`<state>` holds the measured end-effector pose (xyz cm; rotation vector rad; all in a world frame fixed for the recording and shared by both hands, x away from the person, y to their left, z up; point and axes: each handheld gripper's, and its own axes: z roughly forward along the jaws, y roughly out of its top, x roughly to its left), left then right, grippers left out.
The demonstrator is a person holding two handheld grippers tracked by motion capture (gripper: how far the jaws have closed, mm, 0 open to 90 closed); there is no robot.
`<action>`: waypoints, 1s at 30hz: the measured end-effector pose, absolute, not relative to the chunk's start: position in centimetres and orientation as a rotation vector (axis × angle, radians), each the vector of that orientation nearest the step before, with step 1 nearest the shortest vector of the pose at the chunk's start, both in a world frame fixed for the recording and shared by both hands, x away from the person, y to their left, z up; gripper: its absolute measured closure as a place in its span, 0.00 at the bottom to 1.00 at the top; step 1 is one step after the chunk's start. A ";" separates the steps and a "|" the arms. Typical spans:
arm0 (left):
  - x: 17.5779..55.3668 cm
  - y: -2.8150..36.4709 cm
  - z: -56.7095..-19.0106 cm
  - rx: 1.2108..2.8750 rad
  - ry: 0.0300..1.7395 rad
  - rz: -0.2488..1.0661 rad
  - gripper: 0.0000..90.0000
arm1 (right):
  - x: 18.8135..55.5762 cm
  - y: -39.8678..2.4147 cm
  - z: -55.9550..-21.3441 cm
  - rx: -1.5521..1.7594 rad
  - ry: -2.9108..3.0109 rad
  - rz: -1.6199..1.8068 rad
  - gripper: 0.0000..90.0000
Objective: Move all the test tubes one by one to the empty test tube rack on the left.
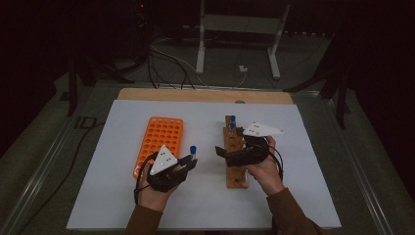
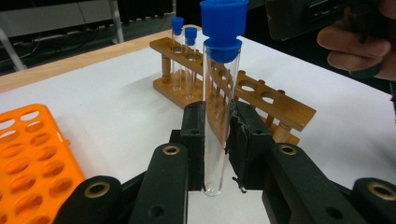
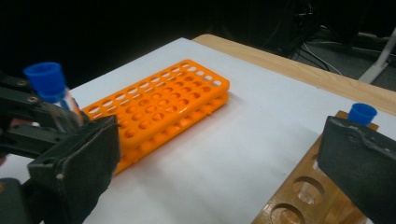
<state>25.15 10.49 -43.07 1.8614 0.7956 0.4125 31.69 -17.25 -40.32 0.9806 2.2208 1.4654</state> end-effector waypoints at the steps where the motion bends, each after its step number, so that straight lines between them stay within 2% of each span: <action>1: 25.0 10.8 -43.1 1.861 0.799 0.416 0.86 | 31.7 -17.3 -40.4 0.985 2.219 1.461 0.00; 30: 23.5 17.3 -42.9 1.827 0.852 0.447 0.85 | 31.6 -20.3 -41.7 1.040 2.169 1.379 0.00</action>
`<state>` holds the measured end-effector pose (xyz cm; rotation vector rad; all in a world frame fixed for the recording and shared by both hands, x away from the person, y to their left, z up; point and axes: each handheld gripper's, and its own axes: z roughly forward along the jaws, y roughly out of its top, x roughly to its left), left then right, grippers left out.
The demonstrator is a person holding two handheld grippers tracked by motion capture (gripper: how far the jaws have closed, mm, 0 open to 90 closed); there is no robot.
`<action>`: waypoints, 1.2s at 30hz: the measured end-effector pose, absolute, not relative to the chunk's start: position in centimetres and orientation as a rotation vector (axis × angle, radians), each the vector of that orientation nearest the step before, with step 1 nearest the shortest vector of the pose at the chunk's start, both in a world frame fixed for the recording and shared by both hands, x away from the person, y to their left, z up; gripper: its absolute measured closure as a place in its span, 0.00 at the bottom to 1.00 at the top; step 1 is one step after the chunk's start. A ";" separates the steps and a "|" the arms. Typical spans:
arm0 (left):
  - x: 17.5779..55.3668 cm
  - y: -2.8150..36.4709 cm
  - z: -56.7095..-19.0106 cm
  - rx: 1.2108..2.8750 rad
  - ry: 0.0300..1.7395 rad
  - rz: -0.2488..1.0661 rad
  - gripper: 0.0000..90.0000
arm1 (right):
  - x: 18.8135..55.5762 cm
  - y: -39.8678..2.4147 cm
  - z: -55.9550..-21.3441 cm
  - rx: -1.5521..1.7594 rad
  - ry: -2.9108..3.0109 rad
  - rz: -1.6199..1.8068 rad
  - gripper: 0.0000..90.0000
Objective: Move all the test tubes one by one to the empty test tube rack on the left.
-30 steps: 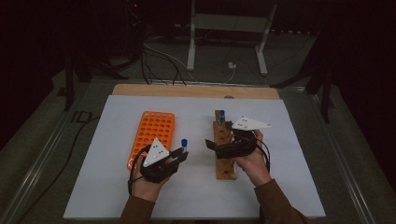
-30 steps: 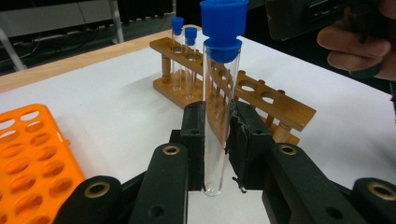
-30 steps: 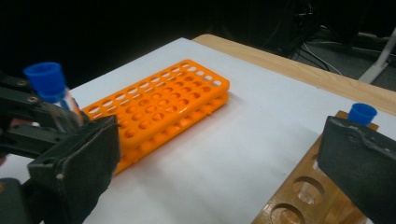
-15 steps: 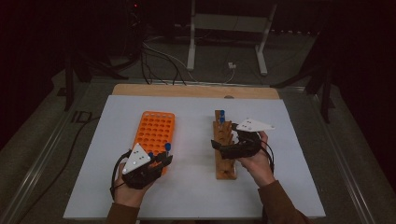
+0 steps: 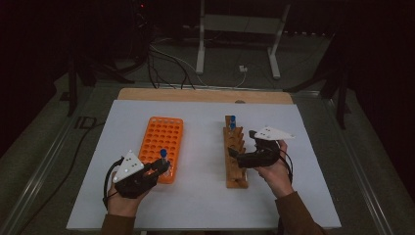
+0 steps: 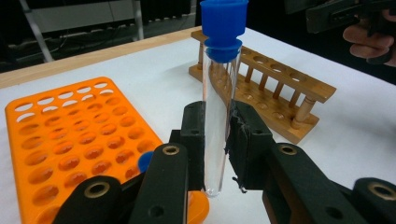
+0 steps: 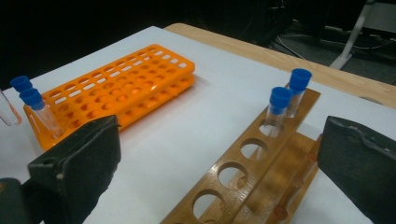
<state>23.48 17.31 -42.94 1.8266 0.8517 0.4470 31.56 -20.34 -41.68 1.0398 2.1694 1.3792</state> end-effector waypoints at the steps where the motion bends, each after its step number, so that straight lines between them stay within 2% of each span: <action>1: 23.5 17.5 -43.0 1.827 0.855 0.450 0.85 | 31.5 -20.4 -41.7 1.043 2.167 1.381 0.00; 19: 23.1 20.8 -44.0 1.805 0.940 0.483 0.85 | 31.1 -20.9 -41.7 1.042 2.147 1.399 0.00; 36: 24.9 20.3 -46.3 1.861 0.987 0.516 0.85 | 31.1 -20.8 -41.8 1.039 2.154 1.404 0.00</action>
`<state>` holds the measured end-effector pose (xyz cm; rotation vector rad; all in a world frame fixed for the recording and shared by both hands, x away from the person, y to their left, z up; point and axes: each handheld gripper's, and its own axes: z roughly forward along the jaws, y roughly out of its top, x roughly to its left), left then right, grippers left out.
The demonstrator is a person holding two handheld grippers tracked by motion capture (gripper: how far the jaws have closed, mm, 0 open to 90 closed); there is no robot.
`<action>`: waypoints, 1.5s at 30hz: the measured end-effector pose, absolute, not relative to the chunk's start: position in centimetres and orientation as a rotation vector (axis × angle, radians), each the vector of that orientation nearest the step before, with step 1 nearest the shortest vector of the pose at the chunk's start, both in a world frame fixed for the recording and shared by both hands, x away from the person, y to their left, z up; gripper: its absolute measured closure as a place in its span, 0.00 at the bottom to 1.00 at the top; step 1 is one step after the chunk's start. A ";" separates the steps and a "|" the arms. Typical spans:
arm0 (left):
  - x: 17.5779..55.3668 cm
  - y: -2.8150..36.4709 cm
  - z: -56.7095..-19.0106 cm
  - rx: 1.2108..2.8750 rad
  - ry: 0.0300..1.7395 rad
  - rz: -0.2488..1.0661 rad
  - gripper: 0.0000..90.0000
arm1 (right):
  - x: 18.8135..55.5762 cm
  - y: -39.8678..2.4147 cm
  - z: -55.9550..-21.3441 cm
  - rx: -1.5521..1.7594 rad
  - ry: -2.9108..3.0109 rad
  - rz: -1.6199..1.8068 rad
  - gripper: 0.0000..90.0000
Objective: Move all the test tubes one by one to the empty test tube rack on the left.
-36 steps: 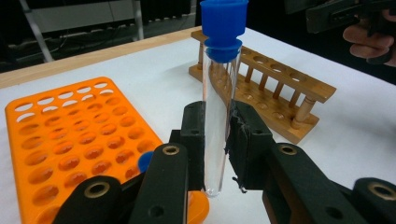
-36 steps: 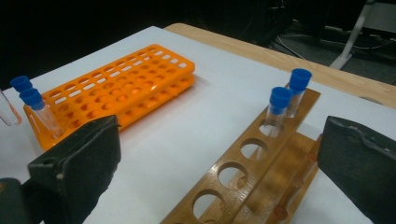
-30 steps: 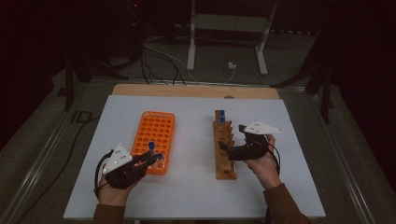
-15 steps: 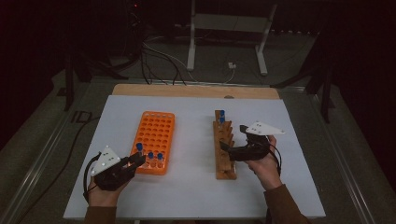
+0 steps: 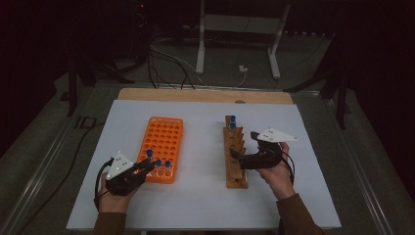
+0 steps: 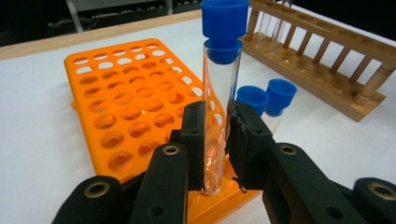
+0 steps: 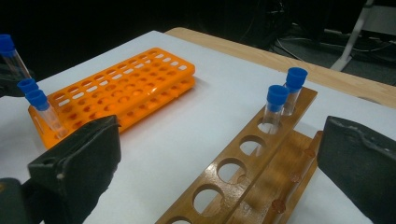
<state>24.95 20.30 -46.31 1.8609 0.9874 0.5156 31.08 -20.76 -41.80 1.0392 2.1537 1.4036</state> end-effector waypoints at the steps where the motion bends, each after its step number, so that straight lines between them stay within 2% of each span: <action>1: 25.0 20.3 -46.4 1.869 0.992 0.513 0.85 | 31.1 -20.7 -41.8 1.038 2.154 1.404 0.00; 9: 25.4 20.0 -47.6 1.989 1.033 0.492 0.86 | 31.0 -20.7 -41.8 1.031 2.160 1.403 0.00; 20: 25.7 19.6 -48.1 2.055 1.051 0.471 0.86 | 30.9 -20.6 -41.9 1.028 2.164 1.405 0.00; 31: 25.5 19.8 -48.1 2.036 1.061 0.454 0.84 | 30.9 -20.4 -42.0 1.023 2.176 1.404 0.00; 39: 25.0 20.3 -47.4 1.986 1.039 0.443 0.68 | 31.0 -20.3 -42.0 1.019 2.177 1.399 0.00; 45: 24.7 20.7 -47.0 1.876 1.005 0.429 0.45 | 31.3 -20.4 -42.0 1.024 2.177 1.393 0.00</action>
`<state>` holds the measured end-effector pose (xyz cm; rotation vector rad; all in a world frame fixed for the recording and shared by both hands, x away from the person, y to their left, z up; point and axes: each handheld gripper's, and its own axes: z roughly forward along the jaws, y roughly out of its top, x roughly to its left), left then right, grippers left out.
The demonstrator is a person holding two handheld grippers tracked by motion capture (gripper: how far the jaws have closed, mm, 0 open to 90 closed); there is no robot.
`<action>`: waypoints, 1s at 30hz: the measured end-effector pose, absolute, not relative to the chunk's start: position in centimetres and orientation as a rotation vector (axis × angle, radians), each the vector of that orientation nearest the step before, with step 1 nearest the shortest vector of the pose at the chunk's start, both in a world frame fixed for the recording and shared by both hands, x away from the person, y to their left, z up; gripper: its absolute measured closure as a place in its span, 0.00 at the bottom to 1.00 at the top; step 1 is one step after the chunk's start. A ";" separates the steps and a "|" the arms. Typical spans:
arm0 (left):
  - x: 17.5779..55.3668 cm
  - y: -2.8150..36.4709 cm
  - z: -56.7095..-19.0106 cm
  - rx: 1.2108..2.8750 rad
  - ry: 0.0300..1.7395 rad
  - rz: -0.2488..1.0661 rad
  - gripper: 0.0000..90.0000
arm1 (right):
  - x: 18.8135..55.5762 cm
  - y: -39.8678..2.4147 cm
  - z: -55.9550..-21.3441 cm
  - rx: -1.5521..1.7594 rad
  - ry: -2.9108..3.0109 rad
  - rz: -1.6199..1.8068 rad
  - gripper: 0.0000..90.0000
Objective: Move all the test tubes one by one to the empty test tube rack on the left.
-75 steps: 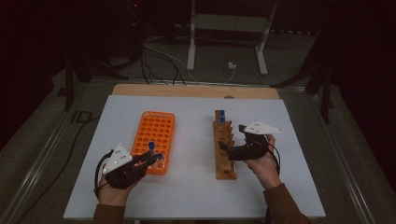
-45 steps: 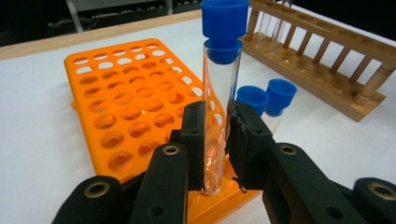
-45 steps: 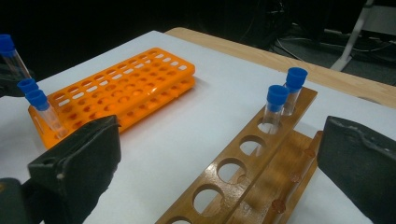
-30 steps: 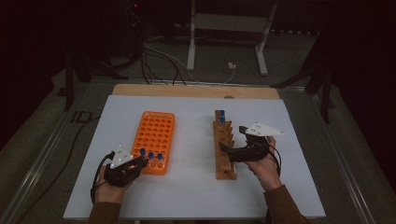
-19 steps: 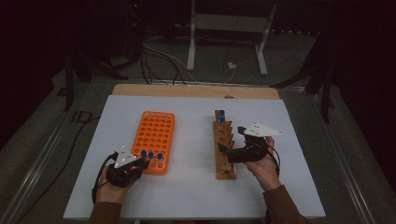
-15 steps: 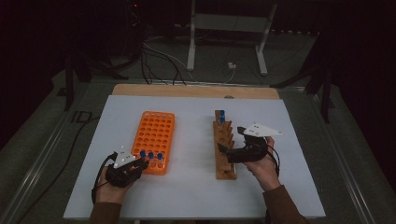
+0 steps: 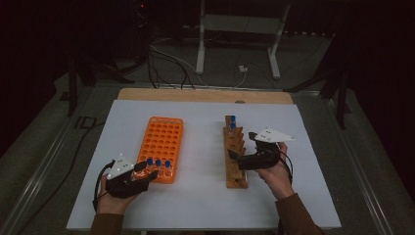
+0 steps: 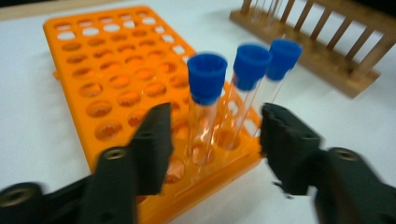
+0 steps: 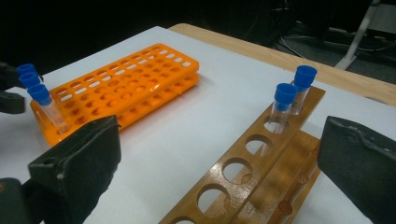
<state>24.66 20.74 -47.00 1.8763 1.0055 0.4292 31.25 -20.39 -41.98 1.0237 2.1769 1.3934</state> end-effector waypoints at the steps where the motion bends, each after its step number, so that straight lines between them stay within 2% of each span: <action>1: 24.6 20.8 -46.9 1.867 1.002 0.435 0.41 | 31.3 -20.4 -42.0 1.029 2.177 1.396 0.00; 7: 24.3 20.6 -46.3 1.827 1.007 0.480 0.19 | 32.0 -20.3 -42.0 1.035 2.174 1.381 0.00; 9: 24.3 20.5 -46.2 1.814 1.008 0.484 0.15 | 32.3 -20.2 -41.9 1.040 2.167 1.376 0.00; 11: 24.3 20.5 -46.1 1.804 1.016 0.482 0.03 | 32.7 -20.1 -41.8 1.045 2.163 1.380 0.04; 12: 24.3 20.5 -46.0 1.796 1.017 0.485 0.02 | 33.0 -20.1 -41.8 1.043 2.167 1.380 0.04; 18: 24.0 20.4 -45.7 1.777 1.007 0.496 0.00 | 34.6 -19.6 -42.2 1.042 2.195 1.315 0.08; 23: 24.0 20.2 -45.8 1.774 1.006 0.488 0.00 | 36.2 -19.2 -43.3 1.103 2.199 1.249 0.19; 30: 24.1 20.1 -45.9 1.775 1.011 0.493 0.00 | 37.6 -18.8 -43.8 1.116 2.198 1.221 0.53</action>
